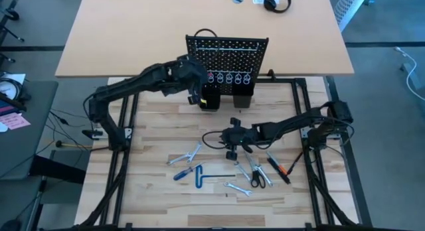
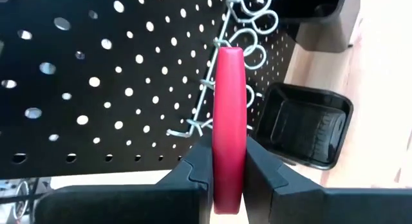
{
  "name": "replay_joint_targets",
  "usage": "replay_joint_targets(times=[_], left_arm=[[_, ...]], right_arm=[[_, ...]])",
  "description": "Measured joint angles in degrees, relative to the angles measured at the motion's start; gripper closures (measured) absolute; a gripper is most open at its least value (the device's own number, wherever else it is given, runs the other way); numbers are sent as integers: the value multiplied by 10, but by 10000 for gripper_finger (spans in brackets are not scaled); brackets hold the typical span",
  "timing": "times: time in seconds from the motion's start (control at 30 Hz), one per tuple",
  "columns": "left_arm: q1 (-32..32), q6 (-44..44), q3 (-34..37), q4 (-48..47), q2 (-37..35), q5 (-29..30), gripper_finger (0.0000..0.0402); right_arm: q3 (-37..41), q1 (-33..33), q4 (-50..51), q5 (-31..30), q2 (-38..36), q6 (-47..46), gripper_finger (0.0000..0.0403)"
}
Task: Hang tools onto peg board
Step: Hang the red T handle allen wrench on the pegboard
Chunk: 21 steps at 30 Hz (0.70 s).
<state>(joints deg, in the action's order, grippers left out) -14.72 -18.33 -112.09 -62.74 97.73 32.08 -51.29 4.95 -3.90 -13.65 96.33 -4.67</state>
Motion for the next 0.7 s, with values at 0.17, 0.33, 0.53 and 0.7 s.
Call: replay_joint_targets(times=[0.17,0.33,0.53,0.7], left_arm=[[-20,15,0,-16,-8,-16,368],[-56,28,-1,-17,-28,-107,368],[-97,28,-1,-13,-21,-177,368],[-116,25,-1,-6,-21,-186,368]], right_arm=[[0,0,2,0,0,0,285],[0,2,0,0,0,1,285],[0,2,0,0,0,1,285],[0,2,0,0,0,1,285]])
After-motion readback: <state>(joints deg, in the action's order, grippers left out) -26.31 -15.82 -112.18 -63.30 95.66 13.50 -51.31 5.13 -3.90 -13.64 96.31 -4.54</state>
